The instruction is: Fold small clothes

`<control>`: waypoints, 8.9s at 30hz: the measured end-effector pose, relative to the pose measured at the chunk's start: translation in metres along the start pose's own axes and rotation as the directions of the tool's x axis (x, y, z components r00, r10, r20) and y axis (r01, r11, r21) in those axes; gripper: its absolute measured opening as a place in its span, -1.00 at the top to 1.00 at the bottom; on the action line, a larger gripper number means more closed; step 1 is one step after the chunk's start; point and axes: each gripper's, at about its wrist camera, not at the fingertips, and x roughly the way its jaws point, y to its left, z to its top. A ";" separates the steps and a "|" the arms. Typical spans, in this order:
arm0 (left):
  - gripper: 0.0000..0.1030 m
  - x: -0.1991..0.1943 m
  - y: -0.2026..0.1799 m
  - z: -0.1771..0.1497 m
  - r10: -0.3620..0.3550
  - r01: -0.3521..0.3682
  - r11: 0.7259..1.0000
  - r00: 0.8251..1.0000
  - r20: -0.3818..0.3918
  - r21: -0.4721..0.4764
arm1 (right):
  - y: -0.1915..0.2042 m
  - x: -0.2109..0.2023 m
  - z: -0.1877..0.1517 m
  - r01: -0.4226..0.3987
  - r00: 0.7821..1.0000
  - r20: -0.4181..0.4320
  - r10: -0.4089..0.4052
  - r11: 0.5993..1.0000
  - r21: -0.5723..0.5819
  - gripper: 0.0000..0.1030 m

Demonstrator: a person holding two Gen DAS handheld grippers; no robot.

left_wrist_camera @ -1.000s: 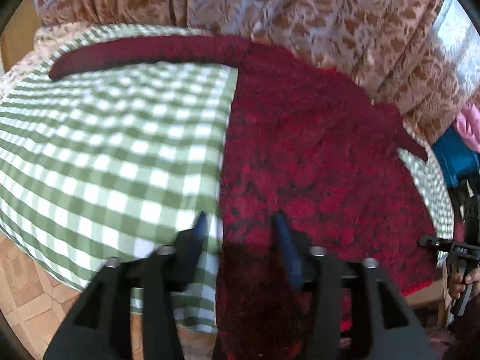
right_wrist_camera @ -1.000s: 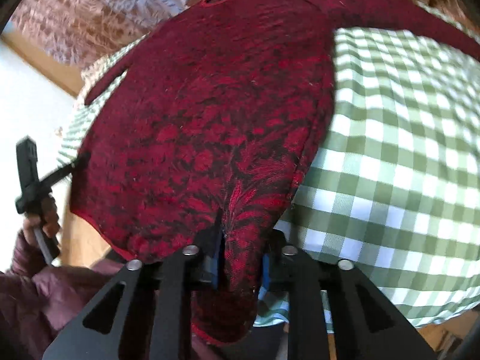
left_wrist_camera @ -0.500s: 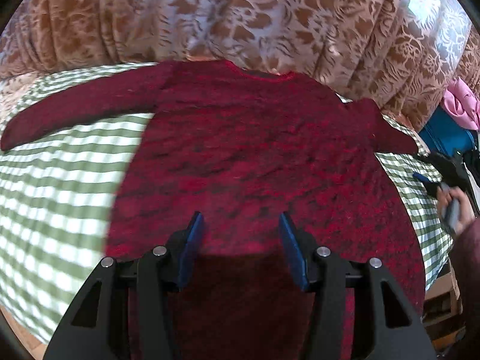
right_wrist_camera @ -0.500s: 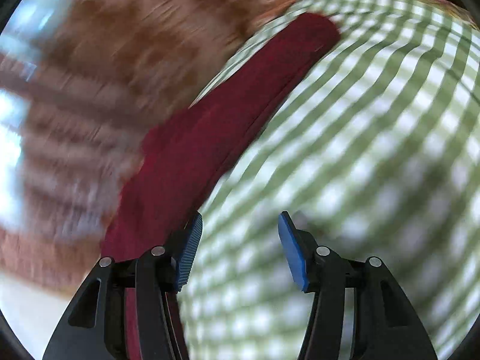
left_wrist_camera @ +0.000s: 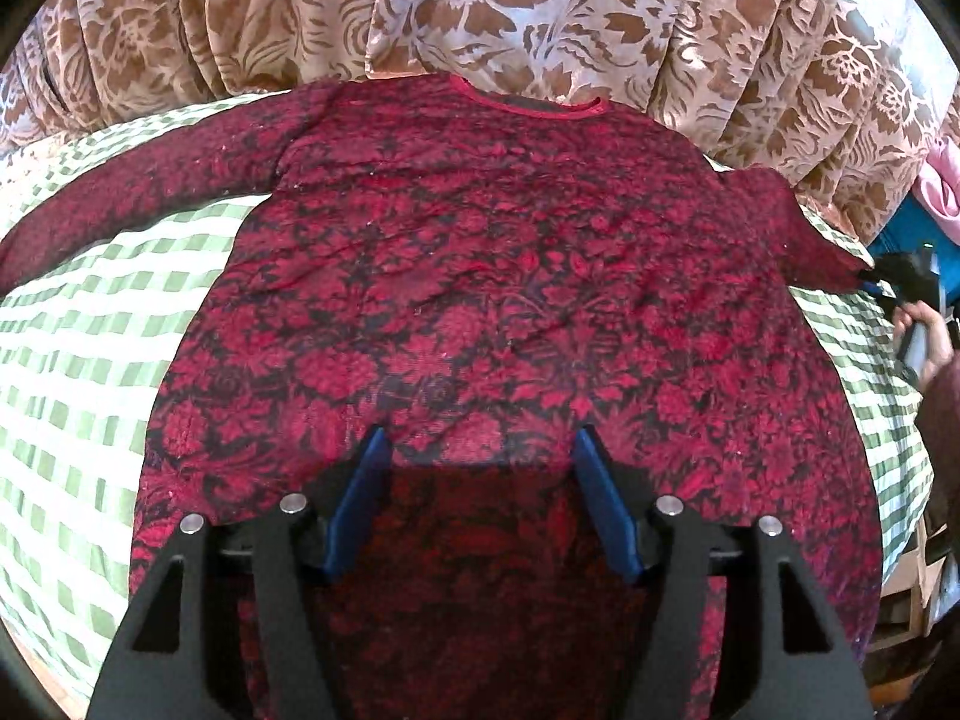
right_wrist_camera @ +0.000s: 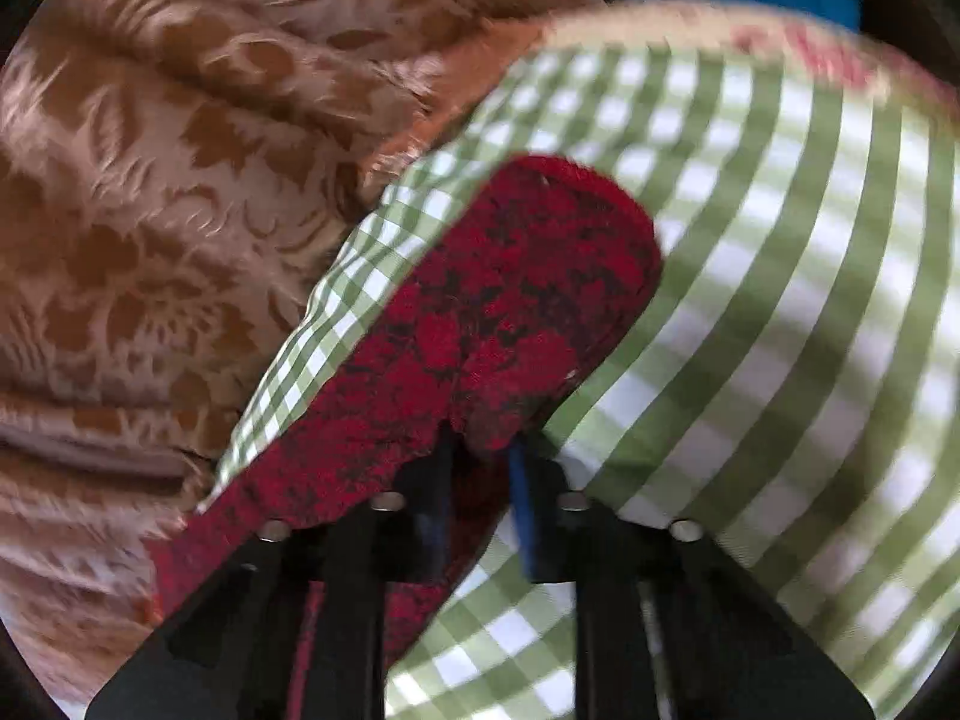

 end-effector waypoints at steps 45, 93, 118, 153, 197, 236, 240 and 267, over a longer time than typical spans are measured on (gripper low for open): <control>-0.48 -0.036 0.434 0.061 0.455 -0.308 0.611 0.890 0.006 -0.729 | 0.239 -0.056 -0.366 -0.315 0.944 -0.310 0.111 0.576 -0.754 -0.92; -0.06 -0.032 0.054 0.049 0.018 0.002 0.980 0.995 0.101 -0.200 | -0.082 -0.072 -0.072 -0.134 0.991 0.033 0.130 0.957 0.258 -0.16; -0.14 -0.038 0.042 0.049 -0.076 0.096 0.982 0.990 0.122 -0.165 | 0.221 -0.100 -0.118 -0.399 0.915 -0.122 0.386 0.808 -0.435 0.77; 0.85 0.083 0.074 0.161 -0.183 0.203 0.946 0.978 0.099 -0.252 | 0.167 -0.090 -0.187 -0.395 0.913 -0.254 0.320 0.852 -0.345 -0.07; 0.08 -0.051 0.425 0.005 0.195 0.142 0.456 0.947 0.254 -0.879 | 0.249 -0.055 -0.351 -0.245 0.962 -0.268 0.055 0.613 -0.752 -0.93; 0.29 0.033 0.052 0.119 -0.146 0.152 0.986 0.986 0.077 -0.068 | 0.249 -0.051 -0.349 -0.272 0.955 -0.286 0.084 0.639 -0.719 -0.94; -0.20 0.011 0.057 0.113 -0.180 0.190 0.977 0.978 0.107 -0.093 | 0.247 -0.051 -0.344 -0.285 0.949 -0.302 0.087 0.644 -0.710 -0.94; -0.19 -0.015 0.100 0.040 -0.156 0.190 0.952 0.976 0.151 -0.242 | 0.366 -0.130 -0.293 -0.515 0.855 -0.317 0.410 0.602 -0.610 0.80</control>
